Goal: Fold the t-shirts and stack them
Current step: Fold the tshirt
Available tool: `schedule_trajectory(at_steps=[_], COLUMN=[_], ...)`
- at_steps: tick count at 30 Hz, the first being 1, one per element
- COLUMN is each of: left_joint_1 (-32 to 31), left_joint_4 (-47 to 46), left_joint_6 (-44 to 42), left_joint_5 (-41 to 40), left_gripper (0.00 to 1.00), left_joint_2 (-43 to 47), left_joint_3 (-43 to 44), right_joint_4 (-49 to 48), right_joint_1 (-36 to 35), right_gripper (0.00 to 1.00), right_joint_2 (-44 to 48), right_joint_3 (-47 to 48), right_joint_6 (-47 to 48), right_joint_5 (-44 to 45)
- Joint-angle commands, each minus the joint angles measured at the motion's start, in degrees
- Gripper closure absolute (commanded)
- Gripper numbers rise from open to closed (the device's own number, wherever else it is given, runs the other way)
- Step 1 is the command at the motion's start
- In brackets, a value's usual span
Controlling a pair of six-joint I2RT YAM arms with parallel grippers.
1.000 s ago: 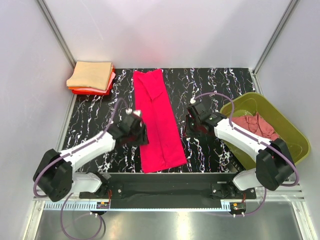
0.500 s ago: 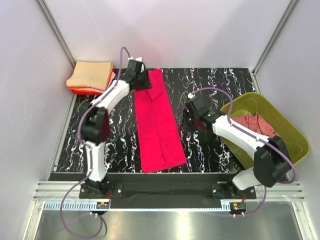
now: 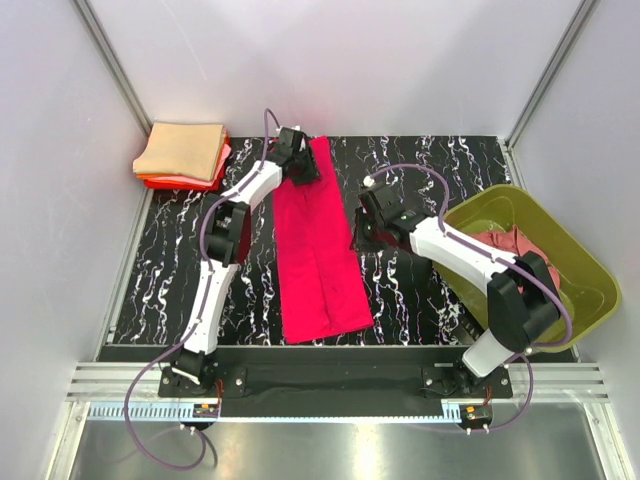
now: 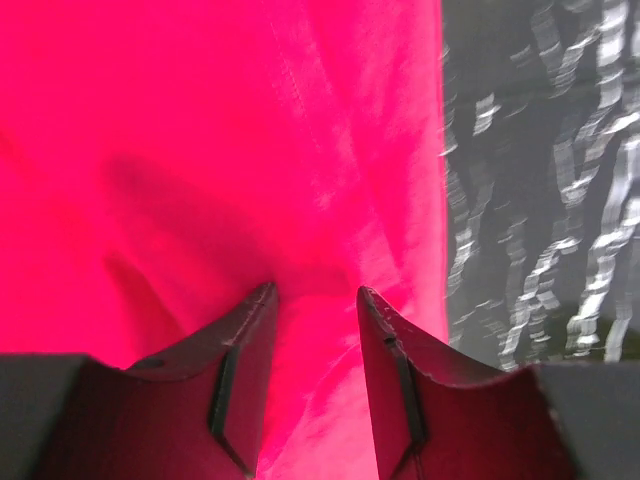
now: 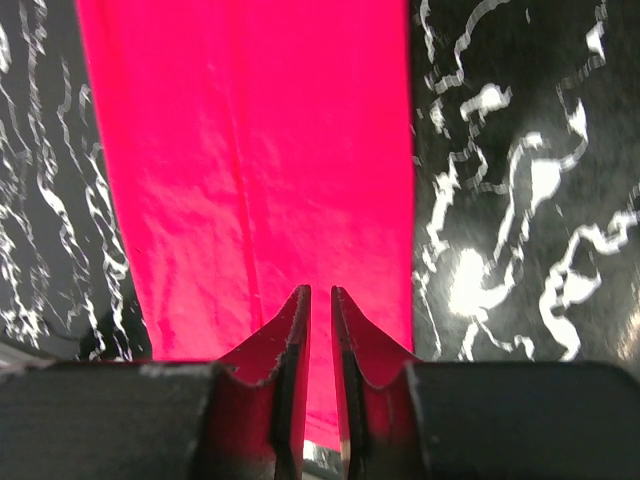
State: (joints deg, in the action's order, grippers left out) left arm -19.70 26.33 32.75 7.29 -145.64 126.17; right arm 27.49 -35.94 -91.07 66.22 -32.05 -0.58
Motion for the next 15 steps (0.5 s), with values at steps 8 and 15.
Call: schedule_trajectory(at_steps=[8,15], left_joint_1=[-3.8,-1.0], left_joint_4=[-8.0,-10.5], left_joint_6=[2.8,1.5], left_joint_5=[11.3,15.8], left_gripper=[0.55,0.50], left_joint_2=[-6.4,-1.1], left_joint_3=[4.3,2.3], right_joint_4=[-2.9,-2.4], right_joint_1=[0.1,0.5], right_gripper=[0.78,0.77], right_joint_2=[-0.6,2.6], right_joint_3=[4.3,3.0], right_joint_6=[0.4,1.6], right_joint_5=[1.6,1.8])
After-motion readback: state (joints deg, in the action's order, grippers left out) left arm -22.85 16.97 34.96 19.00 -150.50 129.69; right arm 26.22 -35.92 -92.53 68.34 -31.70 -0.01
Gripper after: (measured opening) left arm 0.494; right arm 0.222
